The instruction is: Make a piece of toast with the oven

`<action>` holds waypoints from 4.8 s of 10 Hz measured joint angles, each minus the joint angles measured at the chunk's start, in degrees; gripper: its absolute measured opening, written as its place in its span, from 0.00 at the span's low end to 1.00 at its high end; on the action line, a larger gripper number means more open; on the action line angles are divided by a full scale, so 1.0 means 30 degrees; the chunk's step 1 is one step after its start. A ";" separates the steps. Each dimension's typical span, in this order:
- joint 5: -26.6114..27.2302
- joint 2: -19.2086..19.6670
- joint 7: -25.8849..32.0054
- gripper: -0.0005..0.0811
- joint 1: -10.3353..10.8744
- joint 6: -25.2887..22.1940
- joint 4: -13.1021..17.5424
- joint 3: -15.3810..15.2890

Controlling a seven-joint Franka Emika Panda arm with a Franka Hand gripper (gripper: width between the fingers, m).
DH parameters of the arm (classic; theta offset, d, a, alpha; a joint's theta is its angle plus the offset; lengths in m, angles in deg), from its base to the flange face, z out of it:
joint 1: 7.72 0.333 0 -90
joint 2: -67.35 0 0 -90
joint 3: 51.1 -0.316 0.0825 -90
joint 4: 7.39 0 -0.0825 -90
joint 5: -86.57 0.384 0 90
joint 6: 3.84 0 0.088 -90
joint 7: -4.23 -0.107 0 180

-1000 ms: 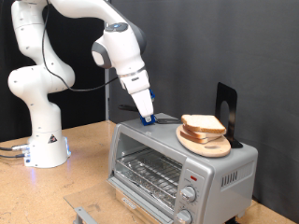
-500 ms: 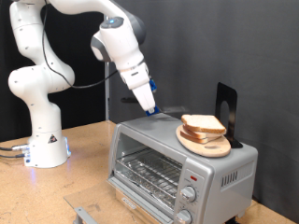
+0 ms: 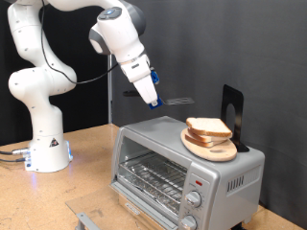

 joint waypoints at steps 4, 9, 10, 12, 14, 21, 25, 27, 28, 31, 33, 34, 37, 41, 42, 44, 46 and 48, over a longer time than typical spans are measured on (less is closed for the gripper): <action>0.2211 -0.2219 -0.0984 0.54 -0.0591 0.2681 -0.1797 0.0144; -0.2998 -0.4198 -0.3099 0.54 -0.4278 -0.4705 -0.1630 0.1747; -0.2942 -0.4191 -0.3095 0.54 -0.4247 -0.4535 -0.1677 0.1706; -0.4864 -0.4011 -0.3452 0.54 -0.4365 -0.6141 -0.1421 0.1456; -0.6649 -0.3355 -0.4260 0.54 -0.4820 -0.8047 -0.0355 0.1429; -0.7807 0.0003 -0.4055 0.54 -0.6753 -0.4017 0.2035 0.1888; -0.6683 0.1526 -0.2837 0.54 -0.6352 -0.2516 0.2573 0.1789; -0.6276 0.1745 -0.2709 0.54 -0.5983 -0.2505 0.2717 0.1682; -0.6260 0.1798 -0.2709 0.54 -0.5892 -0.2510 0.2723 0.1577; -0.6261 0.1931 -0.2723 0.54 -0.5837 -0.3312 0.2823 0.1392; -0.6257 0.1932 -0.2738 0.54 -0.5841 -0.2916 0.2749 0.1357; -0.6129 0.1932 -0.2762 0.54 -0.5838 -0.2722 0.2750 0.1263; -0.5687 0.1963 -0.2953 0.54 -0.5811 -0.2161 0.2758 0.0844; -0.5557 0.2588 -0.3600 0.54 -0.5808 -0.1379 0.2837 0.0245; -0.5517 0.2813 -0.3729 0.54 -0.5807 -0.1216 0.2903 0.0135; -0.5381 0.3204 -0.3811 0.54 -0.5798 -0.0874 0.3052 -0.0020; -0.5146 0.3517 -0.3813 0.54 -0.5762 -0.0692 0.3195 -0.0172; -0.4938 0.3743 -0.3813 0.54 -0.5714 -0.0658 0.3338 -0.0362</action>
